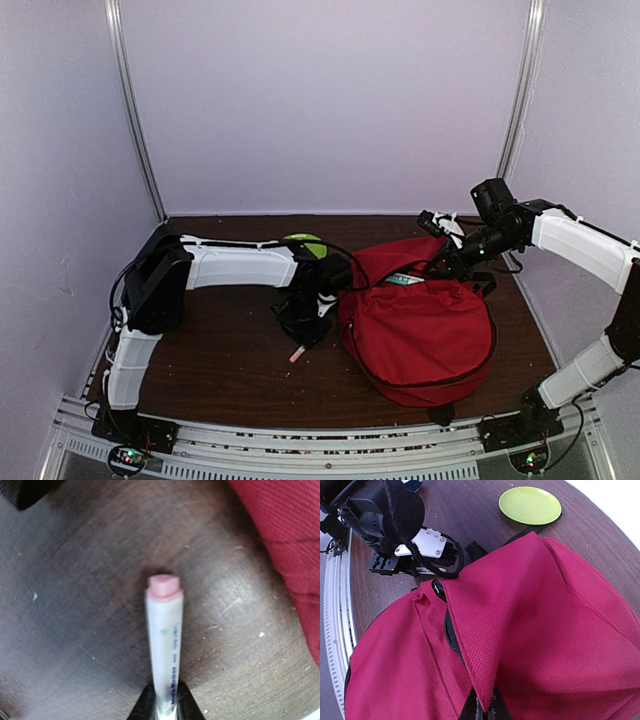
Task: Pack the student bag
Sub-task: Pick up the pen at the center of the board, then place the pen in the lower front pocket of the bag, then move the student bag to the center of the board.
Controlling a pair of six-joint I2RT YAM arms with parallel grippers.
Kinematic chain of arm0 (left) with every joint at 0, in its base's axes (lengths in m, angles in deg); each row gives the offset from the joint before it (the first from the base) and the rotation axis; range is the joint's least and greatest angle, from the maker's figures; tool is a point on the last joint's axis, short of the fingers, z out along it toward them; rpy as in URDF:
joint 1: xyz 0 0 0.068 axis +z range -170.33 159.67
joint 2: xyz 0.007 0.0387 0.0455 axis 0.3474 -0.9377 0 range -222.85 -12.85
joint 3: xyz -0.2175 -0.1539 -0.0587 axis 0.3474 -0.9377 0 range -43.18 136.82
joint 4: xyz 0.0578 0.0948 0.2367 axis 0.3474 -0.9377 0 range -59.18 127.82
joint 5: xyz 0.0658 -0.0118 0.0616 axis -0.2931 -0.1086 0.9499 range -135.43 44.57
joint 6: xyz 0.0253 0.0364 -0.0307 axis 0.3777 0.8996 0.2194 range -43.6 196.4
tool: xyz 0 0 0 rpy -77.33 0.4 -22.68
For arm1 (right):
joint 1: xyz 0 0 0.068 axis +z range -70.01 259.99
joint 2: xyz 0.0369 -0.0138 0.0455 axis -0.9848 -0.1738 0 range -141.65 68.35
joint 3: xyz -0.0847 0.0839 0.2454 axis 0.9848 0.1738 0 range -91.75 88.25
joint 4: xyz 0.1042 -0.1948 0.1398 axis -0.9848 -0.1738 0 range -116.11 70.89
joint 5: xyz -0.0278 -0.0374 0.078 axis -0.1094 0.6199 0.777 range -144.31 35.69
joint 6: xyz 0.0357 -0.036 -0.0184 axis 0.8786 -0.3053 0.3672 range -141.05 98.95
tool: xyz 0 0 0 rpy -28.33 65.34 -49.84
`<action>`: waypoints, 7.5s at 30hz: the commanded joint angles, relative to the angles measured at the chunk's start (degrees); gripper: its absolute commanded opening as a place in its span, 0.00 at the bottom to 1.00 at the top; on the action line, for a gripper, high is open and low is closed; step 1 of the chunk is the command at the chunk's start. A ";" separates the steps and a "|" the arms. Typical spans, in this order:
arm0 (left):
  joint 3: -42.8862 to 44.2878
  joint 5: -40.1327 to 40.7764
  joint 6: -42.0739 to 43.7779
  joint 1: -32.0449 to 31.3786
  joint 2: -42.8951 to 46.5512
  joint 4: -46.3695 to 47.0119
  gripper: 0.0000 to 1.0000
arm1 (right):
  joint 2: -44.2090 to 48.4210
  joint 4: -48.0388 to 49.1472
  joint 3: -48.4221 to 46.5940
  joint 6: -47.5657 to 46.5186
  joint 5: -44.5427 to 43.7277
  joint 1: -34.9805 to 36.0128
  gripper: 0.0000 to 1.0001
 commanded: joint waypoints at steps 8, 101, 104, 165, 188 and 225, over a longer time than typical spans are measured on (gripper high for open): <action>0.87 2.33 -0.01 0.02 2.63 -4.89 0.00 | -0.01 -1.50 0.36 -0.41 2.54 0.06 0.00; 16.37 32.31 63.66 -9.75 -8.30 51.82 0.33 | 2.53 0.03 -1.55 5.13 5.94 0.02 0.00; 15.12 32.12 63.50 -10.06 -7.26 51.85 0.34 | 2.50 0.03 -1.55 5.09 5.94 0.06 0.00; -38.08 11.37 2.83 -6.25 30.66 71.05 0.77 | -8.99 -8.05 -12.42 -10.29 -29.10 20.83 0.45; -37.36 7.12 2.36 -6.24 27.03 71.83 0.65 | -16.63 -11.53 -16.78 -12.97 -23.58 22.29 0.39; -43.82 20.89 -0.29 -5.90 33.97 68.12 0.57 | -33.73 -25.46 -54.38 19.69 -10.79 30.18 0.00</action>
